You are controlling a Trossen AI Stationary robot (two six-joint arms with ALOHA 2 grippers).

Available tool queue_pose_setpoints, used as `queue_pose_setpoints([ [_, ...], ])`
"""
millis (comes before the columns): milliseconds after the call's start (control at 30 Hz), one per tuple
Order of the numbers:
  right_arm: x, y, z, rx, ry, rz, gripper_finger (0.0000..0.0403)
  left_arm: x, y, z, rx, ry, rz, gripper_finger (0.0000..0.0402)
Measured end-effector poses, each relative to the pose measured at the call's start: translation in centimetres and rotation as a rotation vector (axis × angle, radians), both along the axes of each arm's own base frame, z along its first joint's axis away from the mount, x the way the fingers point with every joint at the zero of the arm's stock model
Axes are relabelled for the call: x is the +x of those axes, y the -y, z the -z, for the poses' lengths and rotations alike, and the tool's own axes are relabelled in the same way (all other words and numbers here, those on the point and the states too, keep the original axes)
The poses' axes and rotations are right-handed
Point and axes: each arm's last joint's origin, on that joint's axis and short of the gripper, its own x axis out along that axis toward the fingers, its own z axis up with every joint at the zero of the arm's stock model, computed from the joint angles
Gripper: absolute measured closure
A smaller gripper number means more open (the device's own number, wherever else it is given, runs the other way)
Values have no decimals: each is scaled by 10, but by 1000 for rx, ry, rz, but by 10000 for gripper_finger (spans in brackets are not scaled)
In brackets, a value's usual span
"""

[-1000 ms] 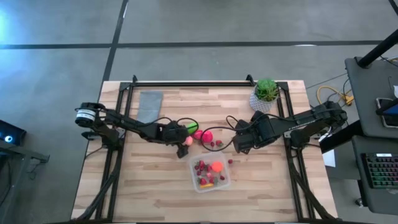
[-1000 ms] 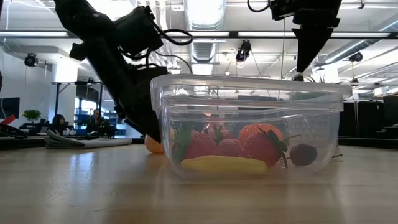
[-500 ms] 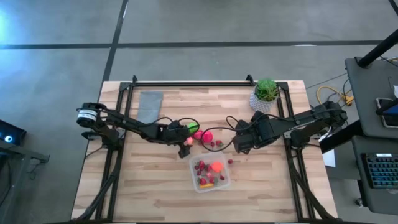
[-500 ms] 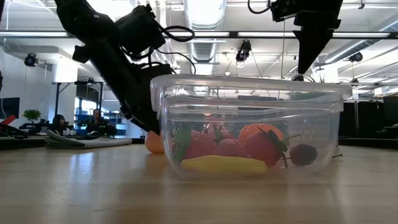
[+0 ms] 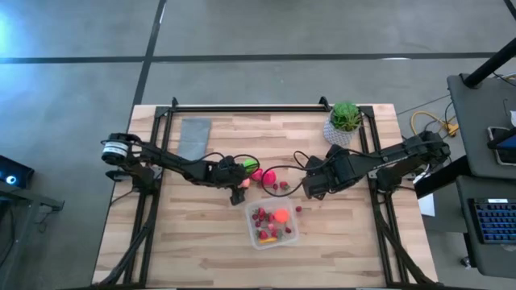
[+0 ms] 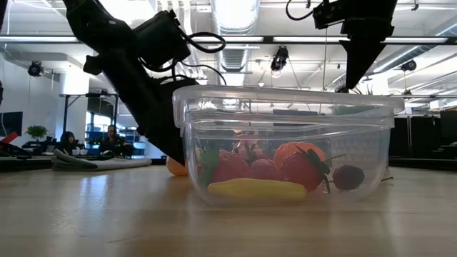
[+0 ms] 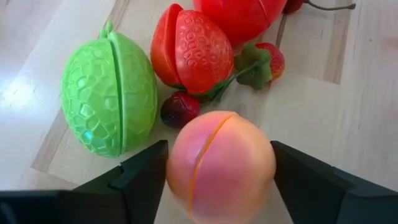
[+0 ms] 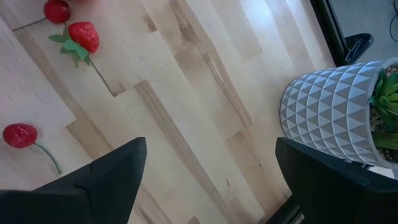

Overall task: Pick and placing Produce into tupperware
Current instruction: Put the pink peach into the transparent bin

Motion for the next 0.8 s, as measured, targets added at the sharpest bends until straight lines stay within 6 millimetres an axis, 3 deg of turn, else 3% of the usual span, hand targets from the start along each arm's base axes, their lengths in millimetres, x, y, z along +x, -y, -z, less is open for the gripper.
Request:
queue_pose_setpoints([
  [367,0,0,0,0,1,0,53,0,1,-5,-29,14,23,170],
  [800,0,0,-2,6,24,14,53,-15,15,-73,-89,188,123,172],
])
